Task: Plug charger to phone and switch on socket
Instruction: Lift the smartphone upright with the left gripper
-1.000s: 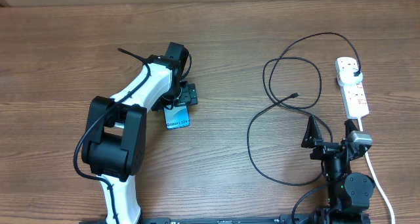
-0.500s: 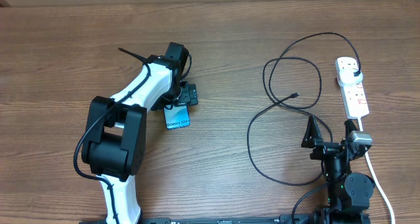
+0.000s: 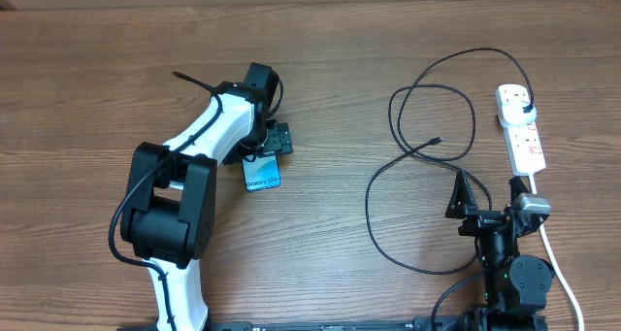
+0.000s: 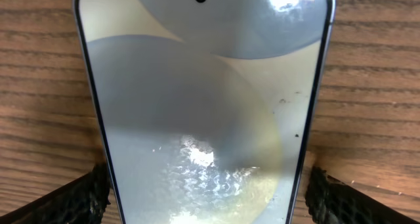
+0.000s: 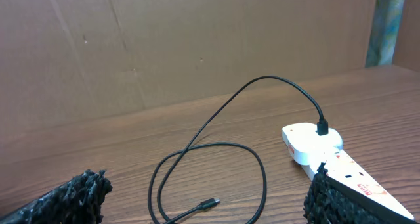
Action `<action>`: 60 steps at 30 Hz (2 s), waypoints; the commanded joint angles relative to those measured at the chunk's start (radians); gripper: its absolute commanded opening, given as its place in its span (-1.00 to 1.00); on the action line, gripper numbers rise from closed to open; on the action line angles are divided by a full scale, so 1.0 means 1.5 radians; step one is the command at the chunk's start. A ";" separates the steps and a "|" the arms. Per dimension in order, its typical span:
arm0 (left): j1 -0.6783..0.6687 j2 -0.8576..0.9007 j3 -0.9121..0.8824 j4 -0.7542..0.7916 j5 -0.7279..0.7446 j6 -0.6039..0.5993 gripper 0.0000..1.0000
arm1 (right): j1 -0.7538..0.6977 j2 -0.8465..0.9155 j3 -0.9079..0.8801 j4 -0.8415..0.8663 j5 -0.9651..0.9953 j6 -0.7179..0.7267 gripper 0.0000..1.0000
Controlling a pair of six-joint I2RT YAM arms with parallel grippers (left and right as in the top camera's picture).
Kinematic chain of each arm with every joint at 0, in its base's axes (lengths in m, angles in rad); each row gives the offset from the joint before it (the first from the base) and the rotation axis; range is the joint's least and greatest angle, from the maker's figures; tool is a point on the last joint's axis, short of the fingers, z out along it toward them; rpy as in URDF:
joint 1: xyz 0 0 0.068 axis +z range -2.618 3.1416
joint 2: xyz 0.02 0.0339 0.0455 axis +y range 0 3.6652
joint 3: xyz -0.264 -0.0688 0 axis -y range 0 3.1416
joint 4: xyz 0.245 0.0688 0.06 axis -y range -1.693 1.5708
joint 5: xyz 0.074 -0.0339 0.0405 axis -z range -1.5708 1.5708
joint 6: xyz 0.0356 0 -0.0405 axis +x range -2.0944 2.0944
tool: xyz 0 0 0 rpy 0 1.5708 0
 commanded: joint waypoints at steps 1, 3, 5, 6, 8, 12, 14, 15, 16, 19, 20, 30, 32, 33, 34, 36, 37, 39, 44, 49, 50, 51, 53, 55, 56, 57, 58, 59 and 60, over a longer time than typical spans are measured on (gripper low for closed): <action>0.003 0.060 -0.051 -0.005 0.056 -0.032 1.00 | 0.003 -0.008 -0.007 0.004 0.001 -0.003 1.00; 0.003 0.060 -0.051 -0.005 0.059 -0.032 0.99 | 0.003 -0.008 -0.007 0.004 0.001 -0.003 1.00; 0.003 0.060 -0.051 -0.005 0.059 -0.032 1.00 | 0.003 -0.008 -0.007 0.004 0.001 -0.003 1.00; 0.003 0.060 -0.051 -0.005 0.060 -0.032 0.99 | 0.003 -0.008 -0.007 0.004 0.001 -0.003 1.00; 0.003 0.060 -0.051 -0.005 0.067 -0.032 1.00 | 0.003 -0.008 -0.007 0.004 0.001 -0.003 0.99; 0.003 0.060 -0.051 -0.008 0.071 -0.032 0.92 | 0.003 -0.008 -0.007 0.004 0.001 -0.003 1.00; 0.003 0.060 -0.051 -0.012 0.071 -0.032 0.77 | 0.003 -0.008 -0.007 0.004 0.001 -0.003 1.00; 0.003 0.060 -0.051 -0.013 0.071 -0.032 0.70 | 0.003 -0.008 -0.007 0.004 0.001 -0.003 1.00; 0.003 0.060 -0.051 -0.016 0.071 -0.032 0.60 | 0.003 -0.008 -0.007 0.004 0.001 -0.003 1.00; 0.003 0.060 -0.051 -0.018 0.071 -0.032 0.51 | 0.003 -0.008 -0.007 0.004 0.001 -0.003 1.00; 0.003 0.060 -0.051 -0.018 0.071 -0.032 0.51 | 0.003 -0.008 -0.007 0.004 0.001 -0.003 1.00; 0.011 0.060 -0.030 -0.034 0.071 -0.031 0.42 | 0.003 -0.008 -0.007 0.004 0.001 -0.003 1.00; 0.015 0.060 -0.012 -0.052 0.071 -0.031 0.42 | 0.003 -0.008 -0.007 0.004 0.001 -0.003 1.00; 0.015 0.060 -0.001 -0.063 0.071 -0.026 0.42 | 0.003 -0.008 -0.007 0.004 0.001 -0.003 1.00; 0.015 0.060 0.011 -0.075 0.071 -0.020 0.42 | 0.003 -0.008 -0.007 0.004 0.001 -0.003 1.00; 0.015 0.060 0.036 -0.102 0.071 -0.008 0.42 | 0.003 -0.008 -0.007 0.004 0.001 -0.003 1.00; 0.015 0.060 0.047 -0.115 0.071 -0.004 0.41 | 0.003 -0.008 -0.007 0.004 0.001 -0.003 1.00; 0.015 0.060 0.071 -0.146 0.071 0.007 0.40 | 0.003 -0.008 -0.007 0.004 0.001 -0.003 1.00; 0.015 0.060 0.130 -0.219 0.071 0.031 0.37 | 0.003 -0.008 -0.007 0.004 0.001 -0.003 1.00; 0.015 0.060 0.142 -0.223 0.071 0.034 0.38 | 0.003 -0.008 -0.007 0.004 0.001 -0.003 1.00; 0.015 0.060 0.142 -0.222 0.071 0.034 0.38 | 0.003 -0.008 -0.007 0.004 0.001 -0.003 1.00; 0.015 0.060 0.142 -0.222 0.072 0.034 0.38 | 0.003 -0.008 -0.007 0.004 0.001 -0.003 1.00; 0.015 0.060 0.143 -0.229 0.082 0.034 0.37 | 0.003 -0.008 -0.007 0.004 0.001 -0.003 1.00; 0.015 0.060 0.143 -0.239 0.103 0.040 0.36 | 0.003 -0.008 -0.007 0.004 0.001 -0.003 1.00; 0.015 0.060 0.143 -0.243 0.119 0.052 0.36 | 0.003 -0.008 -0.007 0.004 0.001 -0.003 1.00; 0.016 0.060 0.144 -0.250 0.138 0.065 0.36 | 0.003 -0.008 -0.007 0.004 0.001 -0.003 1.00; 0.017 0.060 0.145 -0.257 0.153 0.074 0.36 | 0.003 -0.008 -0.007 0.004 0.001 -0.003 1.00; 0.018 0.060 0.147 -0.266 0.168 0.084 0.36 | 0.003 -0.008 -0.007 0.004 0.001 -0.003 1.00; 0.019 0.060 0.149 -0.275 0.181 0.092 0.37 | 0.003 -0.008 -0.007 0.004 0.001 -0.003 1.00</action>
